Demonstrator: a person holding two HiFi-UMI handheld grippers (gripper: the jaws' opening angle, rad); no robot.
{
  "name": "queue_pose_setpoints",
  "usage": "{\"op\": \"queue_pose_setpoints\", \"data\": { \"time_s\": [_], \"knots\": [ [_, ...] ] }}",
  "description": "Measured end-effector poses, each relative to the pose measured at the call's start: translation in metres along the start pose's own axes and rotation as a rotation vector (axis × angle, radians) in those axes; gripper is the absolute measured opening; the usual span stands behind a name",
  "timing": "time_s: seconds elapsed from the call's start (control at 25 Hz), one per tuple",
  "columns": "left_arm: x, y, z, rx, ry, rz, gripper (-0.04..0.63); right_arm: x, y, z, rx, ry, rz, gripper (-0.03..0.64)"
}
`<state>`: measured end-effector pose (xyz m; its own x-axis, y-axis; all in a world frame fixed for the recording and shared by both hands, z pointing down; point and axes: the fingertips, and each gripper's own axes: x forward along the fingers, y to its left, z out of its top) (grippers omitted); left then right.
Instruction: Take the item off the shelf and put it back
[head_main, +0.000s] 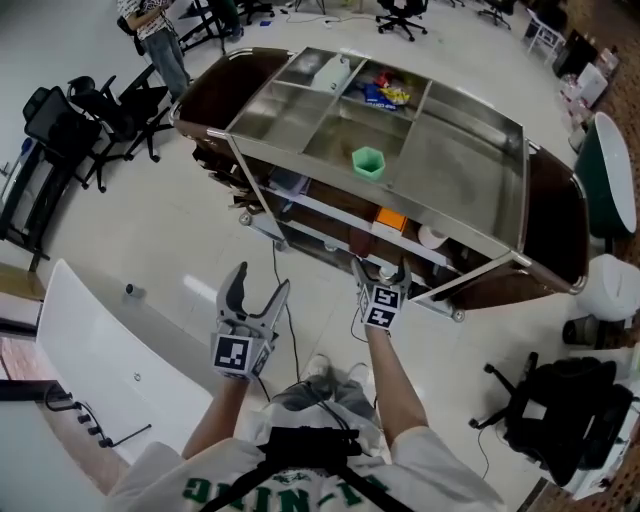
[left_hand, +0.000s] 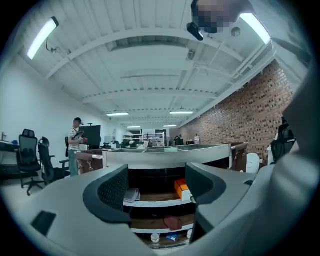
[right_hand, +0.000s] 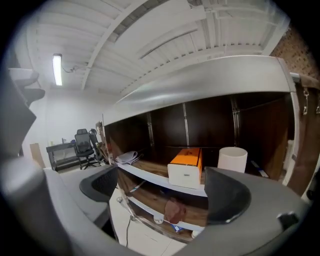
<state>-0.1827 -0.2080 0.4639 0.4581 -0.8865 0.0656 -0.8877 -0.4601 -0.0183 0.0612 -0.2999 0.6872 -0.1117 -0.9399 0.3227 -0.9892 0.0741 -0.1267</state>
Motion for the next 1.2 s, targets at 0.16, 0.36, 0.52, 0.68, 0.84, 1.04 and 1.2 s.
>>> {"op": "queue_pose_setpoints", "data": {
  "time_s": [0.16,0.36,0.52,0.68,0.84,1.04,1.2],
  "knots": [
    [-0.006,0.021,-0.020,0.059,0.016,0.035,0.334,0.035,-0.016,-0.005,0.028,0.017,-0.061,0.580],
    [-0.001,0.026,-0.019,0.025,0.040,0.054,0.334,0.074,-0.038,-0.007,0.047,0.041,-0.122,0.578],
    [-0.003,0.035,-0.033,0.058,0.043,0.069,0.334,0.099,-0.052,-0.007,0.058,0.074,-0.166,0.577],
    [-0.004,0.033,-0.029,0.011,0.045,0.087,0.334,0.121,-0.061,-0.013,0.062,0.105,-0.183,0.577],
    [-0.006,0.033,-0.029,-0.032,0.074,0.102,0.334,0.133,-0.075,-0.015,0.047,0.149,-0.181,0.574],
    [-0.004,0.034,-0.028,-0.030,0.067,0.110,0.335,0.154,-0.081,-0.035,0.077,0.242,-0.146,0.520],
    [-0.004,0.033,-0.025,-0.010,0.047,0.111,0.334,0.149,-0.081,-0.034,0.088,0.285,-0.125,0.477]
  ]
}}
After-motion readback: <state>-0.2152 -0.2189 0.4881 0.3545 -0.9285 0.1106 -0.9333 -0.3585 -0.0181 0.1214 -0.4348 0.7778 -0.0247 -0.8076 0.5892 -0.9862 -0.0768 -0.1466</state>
